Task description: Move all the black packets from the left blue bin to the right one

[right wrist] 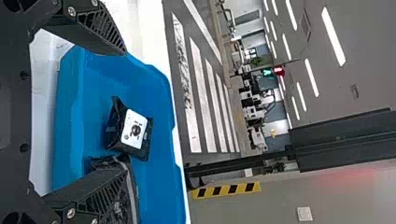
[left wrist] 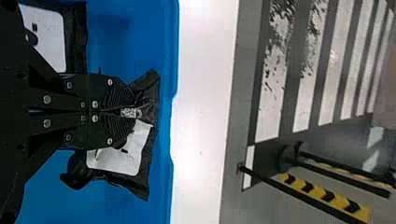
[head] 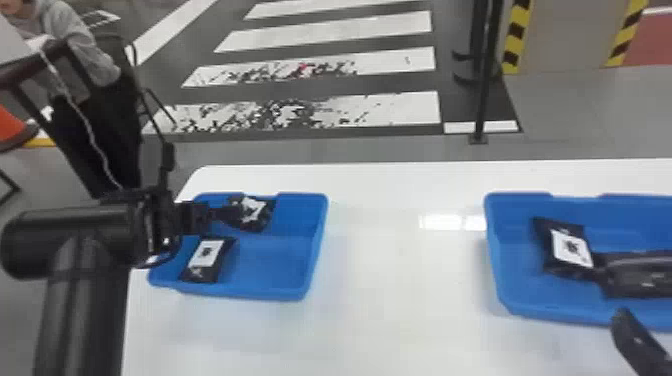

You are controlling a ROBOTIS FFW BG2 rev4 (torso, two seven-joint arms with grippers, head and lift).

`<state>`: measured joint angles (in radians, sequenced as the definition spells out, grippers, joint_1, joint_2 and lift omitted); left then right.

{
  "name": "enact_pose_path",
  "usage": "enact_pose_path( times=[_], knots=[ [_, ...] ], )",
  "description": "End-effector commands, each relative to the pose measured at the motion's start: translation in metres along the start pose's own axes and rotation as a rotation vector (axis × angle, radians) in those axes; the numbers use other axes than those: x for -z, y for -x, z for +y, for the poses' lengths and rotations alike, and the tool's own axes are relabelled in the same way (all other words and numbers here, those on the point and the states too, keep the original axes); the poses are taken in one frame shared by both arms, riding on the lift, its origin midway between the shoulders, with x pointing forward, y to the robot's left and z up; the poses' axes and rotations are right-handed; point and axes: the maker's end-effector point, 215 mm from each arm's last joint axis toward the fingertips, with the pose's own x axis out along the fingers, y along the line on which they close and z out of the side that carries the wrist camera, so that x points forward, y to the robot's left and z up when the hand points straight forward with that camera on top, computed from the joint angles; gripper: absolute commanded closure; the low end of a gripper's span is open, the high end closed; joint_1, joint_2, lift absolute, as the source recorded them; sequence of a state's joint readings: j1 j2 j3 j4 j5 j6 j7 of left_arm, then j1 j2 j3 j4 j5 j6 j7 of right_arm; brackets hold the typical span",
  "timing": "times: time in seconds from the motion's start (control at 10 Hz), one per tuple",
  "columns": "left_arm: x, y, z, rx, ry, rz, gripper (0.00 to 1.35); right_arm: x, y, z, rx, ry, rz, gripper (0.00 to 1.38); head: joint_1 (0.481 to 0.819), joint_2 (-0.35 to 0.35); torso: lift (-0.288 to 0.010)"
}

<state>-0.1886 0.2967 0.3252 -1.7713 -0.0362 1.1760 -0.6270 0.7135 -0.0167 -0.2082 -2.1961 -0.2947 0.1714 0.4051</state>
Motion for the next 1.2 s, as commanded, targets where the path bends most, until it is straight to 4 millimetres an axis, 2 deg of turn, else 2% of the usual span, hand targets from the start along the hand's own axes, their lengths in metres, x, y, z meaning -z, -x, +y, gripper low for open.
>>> enact_pose_path(
  times=[0.0,0.2,0.3,0.4,0.7,0.9,1.1],
  knots=[
    [-0.005,0.022,-0.054,0.127,-0.015,-0.078,1.21,-0.011,-0.006,0.014,-0.034,-0.016,-0.016,0.13,0.695,0.214,-0.154],
    [-0.016,0.044,-0.124,0.261,-0.061,-0.172,1.21,-0.031,-0.016,0.046,-0.115,-0.068,-0.053,0.13,0.695,0.161,-0.154],
    [-0.02,0.044,-0.164,0.355,-0.077,-0.196,1.21,-0.041,-0.024,0.066,-0.166,-0.091,-0.071,0.13,0.695,0.137,-0.154],
    [-0.021,0.044,-0.189,0.408,-0.103,-0.207,1.21,-0.051,-0.031,0.086,-0.22,-0.123,-0.092,0.13,0.695,0.123,-0.154],
    [-0.026,0.048,-0.257,0.56,-0.142,-0.248,1.21,-0.074,-0.042,0.135,-0.348,-0.178,-0.114,0.13,0.695,0.078,-0.154],
    [-0.022,0.05,-0.288,0.628,-0.156,-0.241,1.21,-0.072,-0.049,0.152,-0.399,-0.195,-0.093,0.13,0.695,0.059,-0.154],
    [-0.018,0.056,-0.331,0.72,-0.177,-0.238,1.21,-0.071,-0.063,0.167,-0.446,-0.203,-0.084,0.12,0.695,0.045,-0.154]
  ],
)
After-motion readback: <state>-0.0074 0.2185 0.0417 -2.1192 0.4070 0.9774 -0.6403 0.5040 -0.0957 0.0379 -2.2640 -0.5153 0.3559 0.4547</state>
